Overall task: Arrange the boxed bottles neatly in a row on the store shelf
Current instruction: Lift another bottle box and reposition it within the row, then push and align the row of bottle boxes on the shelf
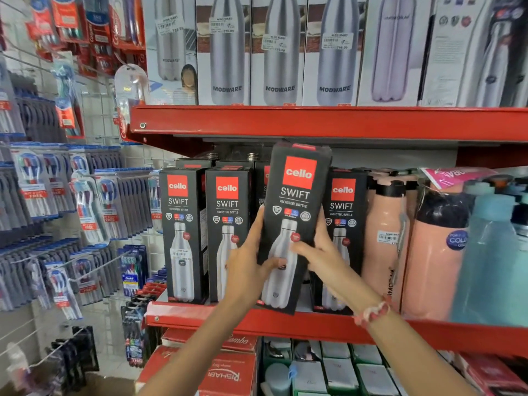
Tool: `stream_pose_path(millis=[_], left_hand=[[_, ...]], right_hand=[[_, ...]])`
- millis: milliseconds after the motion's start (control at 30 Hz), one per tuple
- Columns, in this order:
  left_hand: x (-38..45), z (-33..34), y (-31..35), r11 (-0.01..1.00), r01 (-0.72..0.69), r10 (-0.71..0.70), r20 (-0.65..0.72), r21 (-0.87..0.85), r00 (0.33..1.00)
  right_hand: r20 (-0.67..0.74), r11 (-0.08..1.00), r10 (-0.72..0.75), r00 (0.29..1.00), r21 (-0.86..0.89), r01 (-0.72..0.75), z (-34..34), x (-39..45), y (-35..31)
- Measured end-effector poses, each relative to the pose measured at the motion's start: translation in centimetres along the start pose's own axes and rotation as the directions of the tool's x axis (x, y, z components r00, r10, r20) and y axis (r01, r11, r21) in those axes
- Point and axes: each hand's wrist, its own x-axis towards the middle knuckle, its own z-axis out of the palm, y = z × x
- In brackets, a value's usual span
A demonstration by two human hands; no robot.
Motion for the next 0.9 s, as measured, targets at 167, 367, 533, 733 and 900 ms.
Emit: stream_pose_path(millis=[167,367,533,733,900], left_hand=[[1.1,2.8,-1.3,0.985,0.087,-0.072,-0.106,0.148,0.992],[1.1,3.9,-2.8,0.957,0.222,-0.196,-0.151,0.185,0.969],[1.3,3.9,-3.9,0.949,0.270,-0.252,-0.117,0.166,0.961],[1.7,1.7,-3.1,0.919,0.222,-0.200,-0.099,0.327,0.975],[1.0,-3.0,-2.1,0.953,-0.008,0.090,-0.258,0.304,0.962]], right_hand=[[-0.069,0.991,0.062,0.996,0.120,-0.053,0.7,2.7,0.4],[-0.050,0.962,0.137,0.989,0.246,-0.121,1.4,3.3,1.8],[-0.027,0.947,0.181,0.983,0.273,-0.167,1.7,3.4,2.7],[-0.096,0.981,0.147,0.985,0.143,-0.132,2.6,3.1,2.1],[-0.339,0.997,-0.079,0.937,-0.052,0.065,5.1,3.2,0.2]])
